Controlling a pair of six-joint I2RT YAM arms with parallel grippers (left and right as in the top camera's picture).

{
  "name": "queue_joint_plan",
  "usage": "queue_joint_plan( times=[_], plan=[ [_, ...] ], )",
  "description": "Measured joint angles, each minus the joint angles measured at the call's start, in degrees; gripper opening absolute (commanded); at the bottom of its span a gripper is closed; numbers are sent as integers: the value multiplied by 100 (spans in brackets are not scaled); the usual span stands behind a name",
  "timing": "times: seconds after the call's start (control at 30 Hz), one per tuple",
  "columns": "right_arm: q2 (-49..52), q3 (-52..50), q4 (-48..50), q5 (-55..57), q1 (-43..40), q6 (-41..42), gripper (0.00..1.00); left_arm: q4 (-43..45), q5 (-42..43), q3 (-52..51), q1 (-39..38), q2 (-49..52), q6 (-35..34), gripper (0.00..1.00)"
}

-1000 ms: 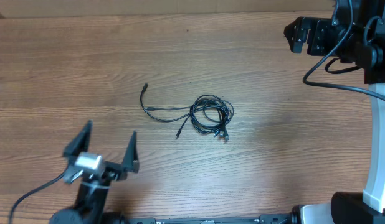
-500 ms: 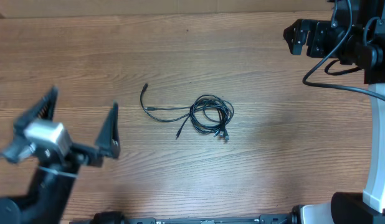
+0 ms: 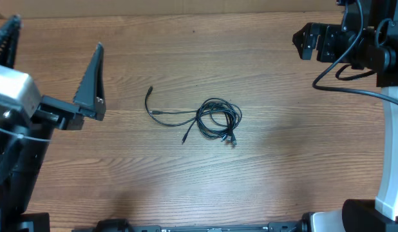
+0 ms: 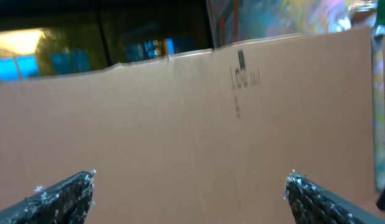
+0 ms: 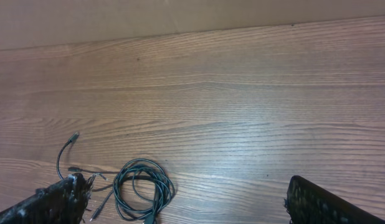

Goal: Untangle cables
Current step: 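Lift the left arm and swing it forward toward the cable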

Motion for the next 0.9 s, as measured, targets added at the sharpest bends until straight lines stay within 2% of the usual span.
queue_joint_plan(
  times=[0.17,0.33,0.4,0.5,0.7,0.9],
  plan=[
    [0,0,7,2,0,0,100,28,26,13,0,-9,2,100],
    [0,0,11,2,0,-2,100,-688,107,31,0,24,17,100],
    [0,0,7,2,-2,0,100,-1027,144,26,-15,52,175,100],
    [0,0,2,2,0,0,100,-1029,-55,-142,-286,35,479,100],
    [0,0,-116,81,0,2,100,-361,-778,-1226,-990,-280,957,100],
    [0,0,-323,339,0,0,100,428,-1016,-2385,-1027,-221,1078,100]
  ],
)
